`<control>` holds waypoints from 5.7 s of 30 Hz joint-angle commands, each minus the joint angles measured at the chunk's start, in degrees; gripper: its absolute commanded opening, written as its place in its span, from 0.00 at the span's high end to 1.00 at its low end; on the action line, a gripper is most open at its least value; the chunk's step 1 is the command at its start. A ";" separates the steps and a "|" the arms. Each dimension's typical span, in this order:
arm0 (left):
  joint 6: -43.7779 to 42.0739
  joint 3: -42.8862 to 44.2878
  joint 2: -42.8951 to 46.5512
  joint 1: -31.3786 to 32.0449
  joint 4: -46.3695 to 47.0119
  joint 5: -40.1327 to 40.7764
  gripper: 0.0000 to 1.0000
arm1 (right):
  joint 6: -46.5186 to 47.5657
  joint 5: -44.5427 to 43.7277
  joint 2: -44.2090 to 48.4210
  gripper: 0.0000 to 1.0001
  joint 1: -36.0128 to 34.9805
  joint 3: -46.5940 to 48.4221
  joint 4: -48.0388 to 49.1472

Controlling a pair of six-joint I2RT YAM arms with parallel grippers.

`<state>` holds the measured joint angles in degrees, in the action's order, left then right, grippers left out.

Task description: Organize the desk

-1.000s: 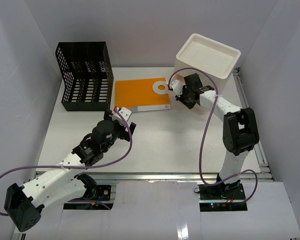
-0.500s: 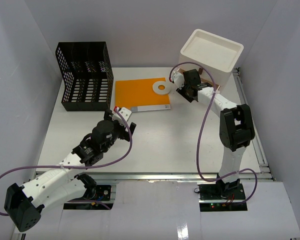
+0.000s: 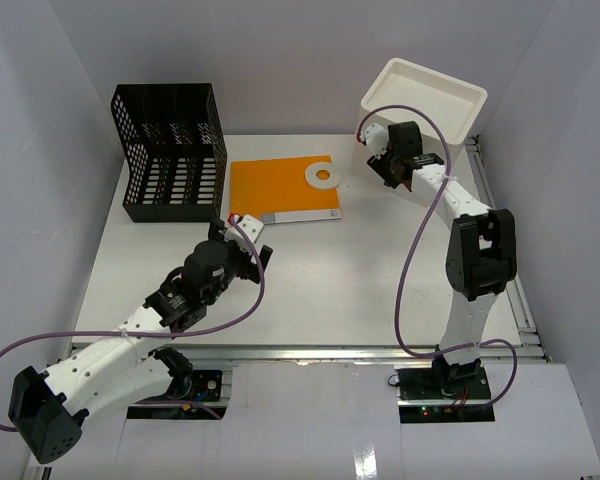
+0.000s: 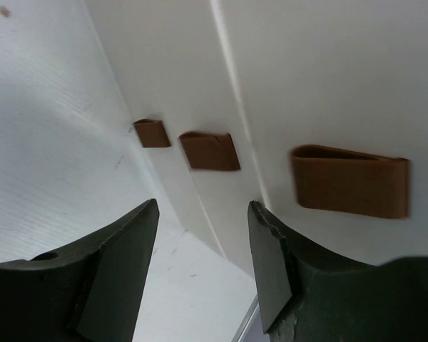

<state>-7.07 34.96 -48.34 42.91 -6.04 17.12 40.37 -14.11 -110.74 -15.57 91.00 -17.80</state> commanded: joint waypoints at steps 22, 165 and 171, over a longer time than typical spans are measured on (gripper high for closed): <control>27.32 8.28 -28.84 -0.14 32.32 -28.64 0.02 | -13.91 72.88 38.30 0.37 16.08 -32.07 -5.61; 0.22 3.45 -5.63 -3.80 3.08 -24.74 0.02 | 10.70 33.24 0.79 0.91 13.37 19.74 -16.56; 0.30 3.45 -5.37 -3.80 3.15 -24.96 0.02 | 10.10 36.85 1.73 0.92 13.18 19.29 -19.85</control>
<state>-6.28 38.83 -54.17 39.38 -3.01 -6.73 52.24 18.18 -111.21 -2.12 110.85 -29.54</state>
